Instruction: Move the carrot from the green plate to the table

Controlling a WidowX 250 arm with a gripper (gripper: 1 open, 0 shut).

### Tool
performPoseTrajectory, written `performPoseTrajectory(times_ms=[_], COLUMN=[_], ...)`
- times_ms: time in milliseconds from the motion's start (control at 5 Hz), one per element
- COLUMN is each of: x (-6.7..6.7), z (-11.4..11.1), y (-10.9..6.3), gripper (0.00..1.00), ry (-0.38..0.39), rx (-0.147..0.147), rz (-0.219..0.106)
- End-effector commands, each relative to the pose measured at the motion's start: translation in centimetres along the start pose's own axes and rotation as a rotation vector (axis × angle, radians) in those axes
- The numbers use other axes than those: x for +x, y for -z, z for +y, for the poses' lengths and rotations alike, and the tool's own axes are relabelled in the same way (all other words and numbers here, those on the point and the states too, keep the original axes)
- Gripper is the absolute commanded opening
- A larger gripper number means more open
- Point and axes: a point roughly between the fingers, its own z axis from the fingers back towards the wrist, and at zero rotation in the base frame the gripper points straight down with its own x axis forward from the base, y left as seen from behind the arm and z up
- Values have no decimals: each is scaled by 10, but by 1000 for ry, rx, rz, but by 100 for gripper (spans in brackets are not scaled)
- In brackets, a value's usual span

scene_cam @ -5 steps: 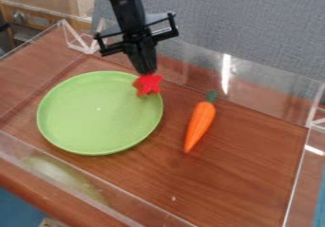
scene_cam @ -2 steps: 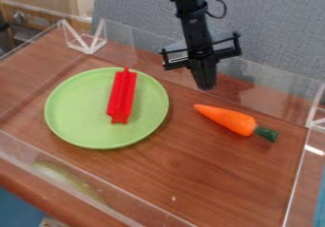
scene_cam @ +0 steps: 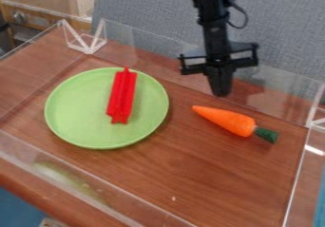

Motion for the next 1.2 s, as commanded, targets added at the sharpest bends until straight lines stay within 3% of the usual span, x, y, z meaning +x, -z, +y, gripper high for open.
performPoseTrajectory(times_ms=[0, 400, 800, 1000], x=[0, -17, -44, -47], z=[-28, -72, -96, -90], y=[2, 48, 55, 59], gripper=[0, 0, 0, 0], ry=[108, 392, 510, 477], rx=[9, 59, 60, 53], rz=[-19, 80, 103, 108])
